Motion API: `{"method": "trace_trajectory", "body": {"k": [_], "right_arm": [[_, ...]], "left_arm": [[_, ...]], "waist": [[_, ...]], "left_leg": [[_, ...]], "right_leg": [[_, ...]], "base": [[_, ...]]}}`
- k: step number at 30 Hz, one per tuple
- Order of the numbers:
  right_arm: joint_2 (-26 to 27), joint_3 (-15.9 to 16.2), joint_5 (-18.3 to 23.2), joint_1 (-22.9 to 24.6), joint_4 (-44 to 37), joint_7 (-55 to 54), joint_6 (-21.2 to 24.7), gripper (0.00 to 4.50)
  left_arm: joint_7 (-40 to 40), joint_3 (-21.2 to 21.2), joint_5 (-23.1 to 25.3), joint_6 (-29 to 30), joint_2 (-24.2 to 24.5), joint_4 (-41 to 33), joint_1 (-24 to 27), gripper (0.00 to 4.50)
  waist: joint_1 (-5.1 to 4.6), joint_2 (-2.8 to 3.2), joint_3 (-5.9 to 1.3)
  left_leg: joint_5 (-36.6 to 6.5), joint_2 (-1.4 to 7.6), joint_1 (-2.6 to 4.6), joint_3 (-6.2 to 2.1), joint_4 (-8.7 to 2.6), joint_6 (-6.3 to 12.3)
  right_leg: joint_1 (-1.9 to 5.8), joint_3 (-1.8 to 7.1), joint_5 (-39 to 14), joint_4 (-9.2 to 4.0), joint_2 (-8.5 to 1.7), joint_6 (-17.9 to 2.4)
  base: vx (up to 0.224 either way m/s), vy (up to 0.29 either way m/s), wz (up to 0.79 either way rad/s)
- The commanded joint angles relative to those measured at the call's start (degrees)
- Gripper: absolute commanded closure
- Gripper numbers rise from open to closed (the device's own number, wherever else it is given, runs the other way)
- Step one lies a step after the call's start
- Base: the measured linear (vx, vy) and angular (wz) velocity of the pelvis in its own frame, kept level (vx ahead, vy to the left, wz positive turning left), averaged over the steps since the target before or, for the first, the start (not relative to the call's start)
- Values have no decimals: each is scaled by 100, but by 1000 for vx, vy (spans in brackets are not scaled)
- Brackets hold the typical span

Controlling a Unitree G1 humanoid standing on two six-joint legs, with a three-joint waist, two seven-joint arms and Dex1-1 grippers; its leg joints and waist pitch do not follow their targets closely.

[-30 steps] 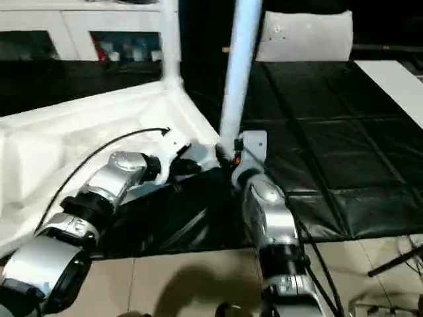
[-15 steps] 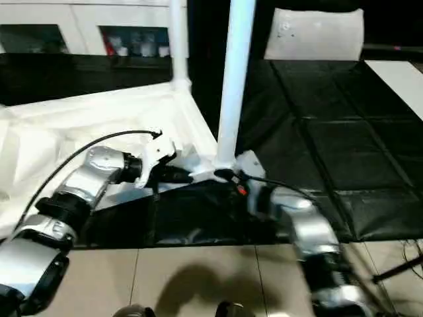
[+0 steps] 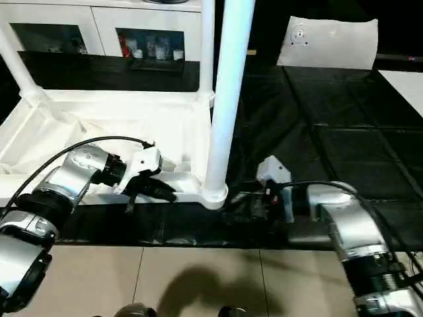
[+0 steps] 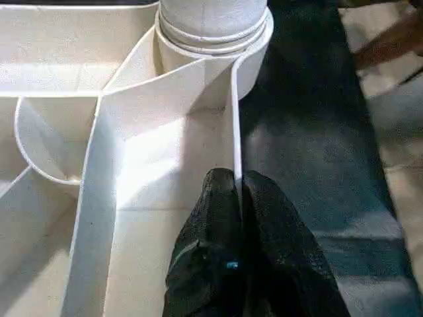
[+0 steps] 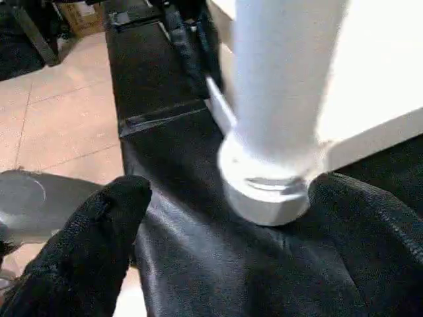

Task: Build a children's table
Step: Rotate leg to tighten

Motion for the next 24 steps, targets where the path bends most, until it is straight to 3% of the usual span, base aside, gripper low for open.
{"method": "trace_trajectory", "body": {"k": [1,5,11,18,24], "right_arm": [[-47,-90,118,-93,-46,-32,-24,3],[105,-33,225,-140,-66,67,37,19],[396,97,310,-334,274,189,-24,47],[579,176,278,-585,636,206,-133,114],[615,240,229,-668,806,356,-198,157]], "left_arm": [[-448,-172,-76,-186,-16,-84,-14,450],[-599,-226,-54,-261,-39,-119,15,450],[-685,-285,-48,-358,-102,-239,43,450],[-825,-341,-72,-388,-80,-372,81,450],[-837,-348,-81,-368,-77,-425,104,450]], "waist": [[11,-5,-401],[23,-7,-393],[39,-12,-381],[89,17,-398],[110,-2,-388]], "left_leg": [[-752,246,10,-41,-385,515],[-835,259,19,-37,-390,510],[-876,257,29,-38,-400,432],[-741,278,29,-40,-397,418],[-828,272,31,-35,-402,394]], "right_leg": [[398,344,-1899,-403,-468,-831],[397,343,-1935,-406,-475,-877],[388,343,-2215,-434,-488,-788],[391,361,-1770,-364,-491,-931],[396,359,-1926,-383,-498,-891]], "base": [[0,0,0],[0,0,0],[0,0,0],[0,0,0],[0,0,0]]}}
